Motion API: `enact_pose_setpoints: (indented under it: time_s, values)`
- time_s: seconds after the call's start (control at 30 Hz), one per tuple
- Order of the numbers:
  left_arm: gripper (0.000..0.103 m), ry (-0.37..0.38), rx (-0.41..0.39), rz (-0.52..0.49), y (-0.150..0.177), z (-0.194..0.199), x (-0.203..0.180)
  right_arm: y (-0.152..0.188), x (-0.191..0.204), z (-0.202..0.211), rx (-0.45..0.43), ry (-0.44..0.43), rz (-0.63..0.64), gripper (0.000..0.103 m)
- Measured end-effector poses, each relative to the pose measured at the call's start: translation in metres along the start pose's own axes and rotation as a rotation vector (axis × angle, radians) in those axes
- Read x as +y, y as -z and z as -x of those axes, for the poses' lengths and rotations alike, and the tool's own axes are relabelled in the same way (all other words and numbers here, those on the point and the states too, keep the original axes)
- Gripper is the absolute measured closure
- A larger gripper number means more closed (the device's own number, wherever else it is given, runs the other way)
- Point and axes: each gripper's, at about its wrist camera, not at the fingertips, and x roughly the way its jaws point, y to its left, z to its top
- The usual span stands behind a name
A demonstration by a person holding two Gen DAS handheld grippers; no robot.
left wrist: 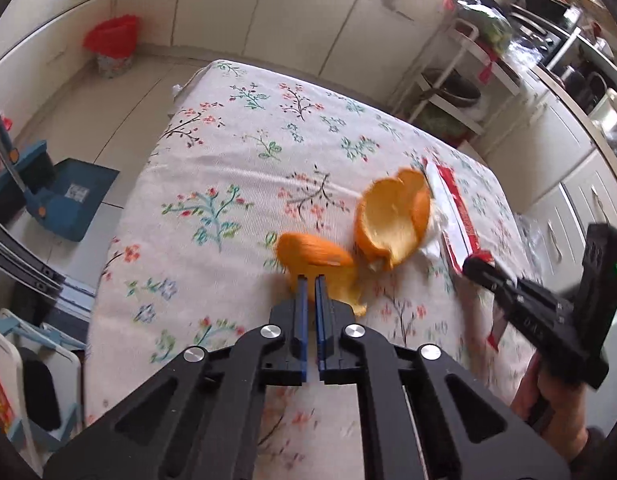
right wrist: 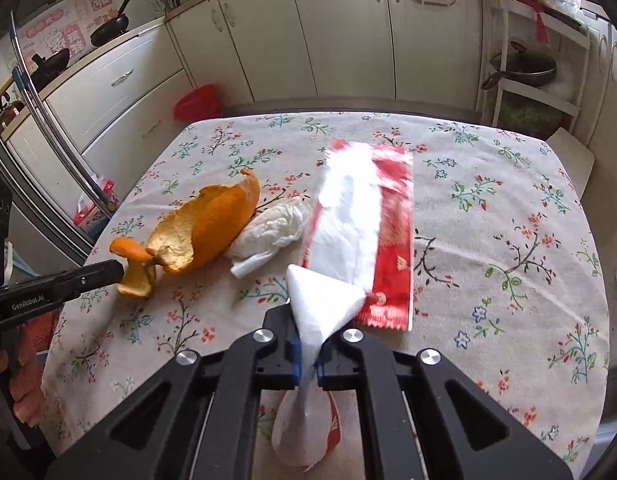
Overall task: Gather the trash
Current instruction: 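Grasp an orange peel with the left tool while the right tool grasps the red-and-white packet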
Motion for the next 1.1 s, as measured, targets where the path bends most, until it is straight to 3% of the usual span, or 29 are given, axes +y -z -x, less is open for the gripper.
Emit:
enact_pose_setpoints:
  time_s: [0.13,0.23,0.3,0.37,0.43,0.57,0.83,0.93,1.1]
  values:
    - [0.101,0.028,0.012,-0.027,0.016,0.019,0.005,0.008,0.004,0.013,-0.006,-0.027,-0.011,0.098]
    - [0.1,0.057,0.036,0.022,0.025,0.021,0.014,0.016,0.007,0.02,-0.003,-0.053,-0.026,0.098]
    - [0.093,0.103,0.04,0.081,0.026,0.019,0.02,0.021,0.008,0.024,0.0,-0.065,-0.03,0.098]
    - [0.063,0.167,0.033,0.181,0.023,0.017,0.027,0.024,0.008,0.029,0.0,-0.075,-0.037,0.098]
    - [0.054,0.217,0.015,0.259,0.021,0.014,0.029,0.025,0.005,0.03,0.002,-0.087,-0.049,0.098]
    - [0.05,0.241,0.022,0.361,0.013,-0.005,0.024,0.022,-0.002,0.025,0.014,-0.113,-0.074,0.098]
    - [0.051,0.105,-0.056,0.396,-0.005,-0.021,0.008,0.015,0.0,0.025,0.009,-0.153,-0.074,0.098]
    - [0.08,0.056,-0.042,0.343,-0.009,-0.025,0.002,0.015,-0.002,0.026,0.006,-0.155,-0.066,0.098]
    - [0.099,0.058,-0.038,0.263,-0.014,-0.016,0.003,0.01,-0.012,0.029,-0.006,-0.157,-0.08,0.098]
